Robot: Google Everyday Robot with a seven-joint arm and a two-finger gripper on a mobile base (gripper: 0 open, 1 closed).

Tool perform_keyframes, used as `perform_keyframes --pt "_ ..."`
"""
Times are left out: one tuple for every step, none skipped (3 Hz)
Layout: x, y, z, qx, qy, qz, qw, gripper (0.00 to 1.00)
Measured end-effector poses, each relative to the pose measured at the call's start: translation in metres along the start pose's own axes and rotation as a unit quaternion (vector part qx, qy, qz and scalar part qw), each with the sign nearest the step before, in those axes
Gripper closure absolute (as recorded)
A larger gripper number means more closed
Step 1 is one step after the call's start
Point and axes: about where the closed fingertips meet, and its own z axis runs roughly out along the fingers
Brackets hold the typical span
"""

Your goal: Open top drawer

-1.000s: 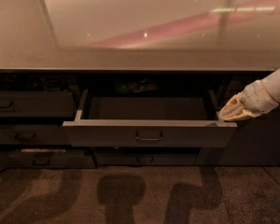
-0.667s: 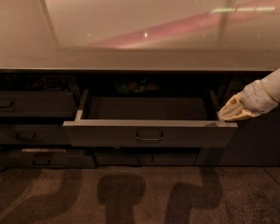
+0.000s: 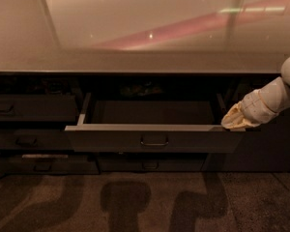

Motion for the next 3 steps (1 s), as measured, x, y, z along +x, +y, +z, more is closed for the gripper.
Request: perform_keyframes --pt "-0.0006 0.0000 0.0004 0.000 -0.001 0.000 1.0000 1.00" --pt "-0.0025 0.0054 0.0016 0.006 0.002 -0.008 1.0000 1.00" --pt "-0.0044 0.0072 0.0002 0.007 0.004 -0.009 0.9999 1.00"
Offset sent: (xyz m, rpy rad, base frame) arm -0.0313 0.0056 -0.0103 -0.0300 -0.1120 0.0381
